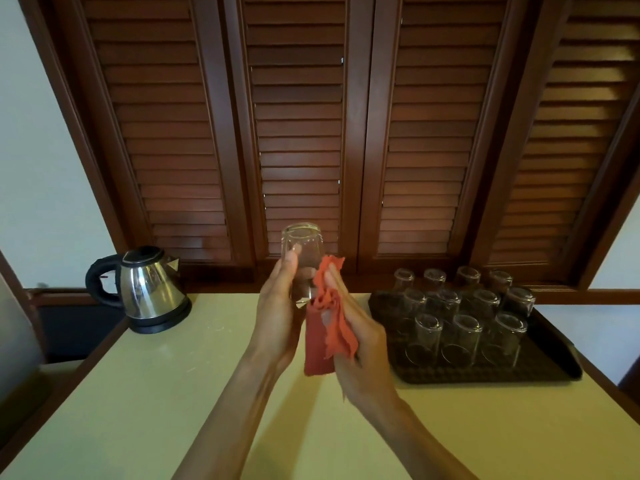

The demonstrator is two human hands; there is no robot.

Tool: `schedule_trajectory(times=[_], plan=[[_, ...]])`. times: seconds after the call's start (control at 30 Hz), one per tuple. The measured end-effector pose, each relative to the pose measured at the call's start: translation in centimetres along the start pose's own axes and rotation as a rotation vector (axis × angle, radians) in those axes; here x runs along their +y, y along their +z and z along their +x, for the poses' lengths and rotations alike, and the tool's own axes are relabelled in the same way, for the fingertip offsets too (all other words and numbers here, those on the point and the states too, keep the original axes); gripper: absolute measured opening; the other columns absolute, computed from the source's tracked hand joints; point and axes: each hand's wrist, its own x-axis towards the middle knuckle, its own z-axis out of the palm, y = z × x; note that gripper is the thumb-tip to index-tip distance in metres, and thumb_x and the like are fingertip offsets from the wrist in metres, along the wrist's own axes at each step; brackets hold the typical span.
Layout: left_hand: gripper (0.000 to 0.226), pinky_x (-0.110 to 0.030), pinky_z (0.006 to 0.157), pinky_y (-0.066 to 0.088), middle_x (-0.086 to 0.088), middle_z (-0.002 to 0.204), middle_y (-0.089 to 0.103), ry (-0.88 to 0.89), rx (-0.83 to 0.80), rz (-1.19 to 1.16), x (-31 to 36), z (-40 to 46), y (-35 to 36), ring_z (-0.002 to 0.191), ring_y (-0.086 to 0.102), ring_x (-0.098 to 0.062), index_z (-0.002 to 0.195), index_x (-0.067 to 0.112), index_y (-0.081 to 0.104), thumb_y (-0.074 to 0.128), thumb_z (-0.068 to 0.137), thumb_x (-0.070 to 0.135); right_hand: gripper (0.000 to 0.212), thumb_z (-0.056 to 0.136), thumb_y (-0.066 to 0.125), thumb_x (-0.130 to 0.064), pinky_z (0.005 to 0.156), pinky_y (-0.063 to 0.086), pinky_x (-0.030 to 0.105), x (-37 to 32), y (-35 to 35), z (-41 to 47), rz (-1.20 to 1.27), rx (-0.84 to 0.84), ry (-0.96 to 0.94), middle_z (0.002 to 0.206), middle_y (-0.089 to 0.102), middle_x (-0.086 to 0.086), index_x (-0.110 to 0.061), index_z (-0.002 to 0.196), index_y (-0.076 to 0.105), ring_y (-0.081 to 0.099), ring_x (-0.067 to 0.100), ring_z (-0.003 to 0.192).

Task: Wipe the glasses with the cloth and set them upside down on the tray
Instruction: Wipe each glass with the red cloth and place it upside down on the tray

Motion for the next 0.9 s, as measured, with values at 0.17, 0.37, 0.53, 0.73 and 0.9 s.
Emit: schedule_trajectory(times=[0.17,0.37,0.53,0.73,0.9], plan=[[0.042,-0.034,0.093,0.058,0.002,0.13,0.073,0.02,-0.079,0.15,-0.8,-1.2,0.6,0.123,0.068,-0.02,0.142,0.033,0.06,0.045,0.105,0.044,0.052,0.101,0.05,-0.05,0.117,0.037,0.043,-1.1,-0.2,2.6,0.033,0.074,0.011,0.146,0.056,-0.006,-0.032,0.149,0.045,0.051,0.021,0.136],[0.052,-0.041,0.103,0.056,-0.002,0.134,0.071,0.022,-0.083,0.123,-0.9,-1.7,0.2,0.127,0.065,-0.021,0.147,0.027,0.058,0.041,0.103,0.049,0.057,0.085,0.055,-0.073,0.073,0.059,0.028,-0.8,-0.5,2.2,0.259,0.119,0.237,0.086,0.076,-0.007,-0.027,0.117,0.068,0.074,0.015,0.08],[0.045,-0.05,0.112,0.05,-0.002,0.139,0.069,0.017,-0.04,0.142,-1.0,-0.9,0.0,0.131,0.063,-0.021,0.148,0.027,0.057,0.037,0.111,0.045,0.042,0.106,0.047,-0.028,0.122,0.027,0.03,-1.0,0.8,2.7,0.007,-0.014,-0.075,0.16,0.04,-0.006,-0.037,0.147,0.042,0.032,0.015,0.15],[0.055,-0.038,0.096,0.057,0.0,0.133,0.07,0.002,-0.063,0.184,-1.6,-1.9,0.2,0.123,0.066,-0.021,0.145,0.035,0.059,0.037,0.101,0.06,0.054,0.091,0.049,-0.056,0.065,0.051,0.016,-0.8,-0.9,4.8,0.192,-0.002,0.3,0.078,0.068,-0.017,-0.015,0.123,0.064,0.066,0.003,0.072],[0.055,-0.045,0.106,0.051,-0.001,0.132,0.072,0.051,-0.057,0.135,-0.2,-0.9,-0.7,0.129,0.064,-0.021,0.144,0.032,0.059,0.041,0.102,0.061,0.046,0.103,0.048,-0.045,0.08,0.054,0.016,-0.4,0.9,1.9,0.232,-0.027,0.197,0.114,0.072,-0.005,-0.021,0.141,0.055,0.069,0.005,0.1]])
